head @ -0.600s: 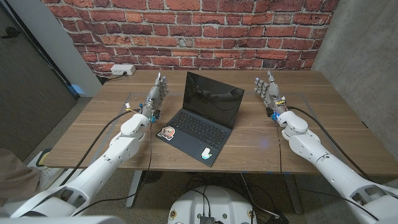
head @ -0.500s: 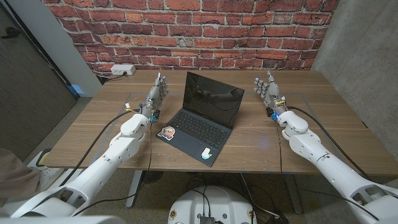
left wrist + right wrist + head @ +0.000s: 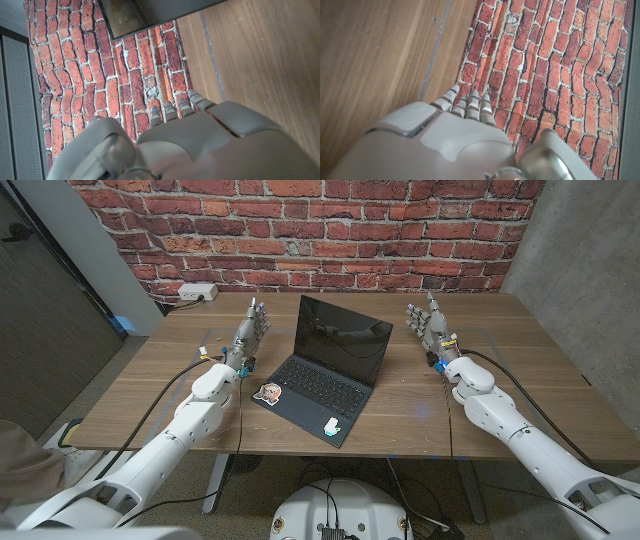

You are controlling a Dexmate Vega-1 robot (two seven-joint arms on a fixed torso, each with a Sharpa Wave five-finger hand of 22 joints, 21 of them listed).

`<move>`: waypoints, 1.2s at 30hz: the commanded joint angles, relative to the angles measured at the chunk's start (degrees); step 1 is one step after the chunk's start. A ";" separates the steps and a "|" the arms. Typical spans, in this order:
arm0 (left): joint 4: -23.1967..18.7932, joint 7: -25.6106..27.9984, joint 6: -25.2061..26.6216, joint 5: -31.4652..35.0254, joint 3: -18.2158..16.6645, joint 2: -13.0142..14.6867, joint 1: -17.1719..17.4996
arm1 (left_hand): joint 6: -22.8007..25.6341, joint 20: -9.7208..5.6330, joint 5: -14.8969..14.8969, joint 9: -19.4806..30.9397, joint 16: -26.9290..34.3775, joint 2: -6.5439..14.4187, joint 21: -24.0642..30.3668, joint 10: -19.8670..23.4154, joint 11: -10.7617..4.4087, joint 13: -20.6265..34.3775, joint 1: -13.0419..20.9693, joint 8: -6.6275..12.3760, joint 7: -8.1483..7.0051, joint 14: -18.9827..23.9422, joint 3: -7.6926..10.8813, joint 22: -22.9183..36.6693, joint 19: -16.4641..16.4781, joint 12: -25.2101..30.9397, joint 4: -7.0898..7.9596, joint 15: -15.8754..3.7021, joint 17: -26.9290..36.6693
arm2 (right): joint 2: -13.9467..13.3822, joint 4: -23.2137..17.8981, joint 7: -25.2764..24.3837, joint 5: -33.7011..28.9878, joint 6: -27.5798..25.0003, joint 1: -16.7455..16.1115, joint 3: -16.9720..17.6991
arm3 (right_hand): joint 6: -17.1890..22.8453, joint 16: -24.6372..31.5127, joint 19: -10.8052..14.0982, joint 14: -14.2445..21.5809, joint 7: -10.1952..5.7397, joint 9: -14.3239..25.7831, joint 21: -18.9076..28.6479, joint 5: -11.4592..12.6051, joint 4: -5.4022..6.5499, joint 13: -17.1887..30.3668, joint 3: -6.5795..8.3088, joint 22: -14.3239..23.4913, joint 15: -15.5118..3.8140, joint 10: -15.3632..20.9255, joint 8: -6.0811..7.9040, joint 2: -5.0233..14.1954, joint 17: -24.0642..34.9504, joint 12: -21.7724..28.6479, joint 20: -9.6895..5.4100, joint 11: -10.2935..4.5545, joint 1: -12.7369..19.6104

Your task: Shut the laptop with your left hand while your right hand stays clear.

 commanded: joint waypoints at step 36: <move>-1.99 0.30 -0.47 0.71 0.53 0.03 1.08 | 4.27 1.45 -0.07 -0.88 1.58 0.60 0.51 7.25 -2.62 0.37 0.29 1.43 0.84 2.55 -0.90 0.28 0.03 2.79 0.27 -3.16 0.24 | -7.53 -15.75 -5.40 -11.30 -3.80 -5.15 -2.61 | -0.67 -0.15 -1.36 -2.36 -0.58 0.19 -1.56 0.29 -1.86 0.00 -0.19 0.23 -0.94 -0.04 -0.10 0.09 -0.10 0.28 0.58 -0.88 2.43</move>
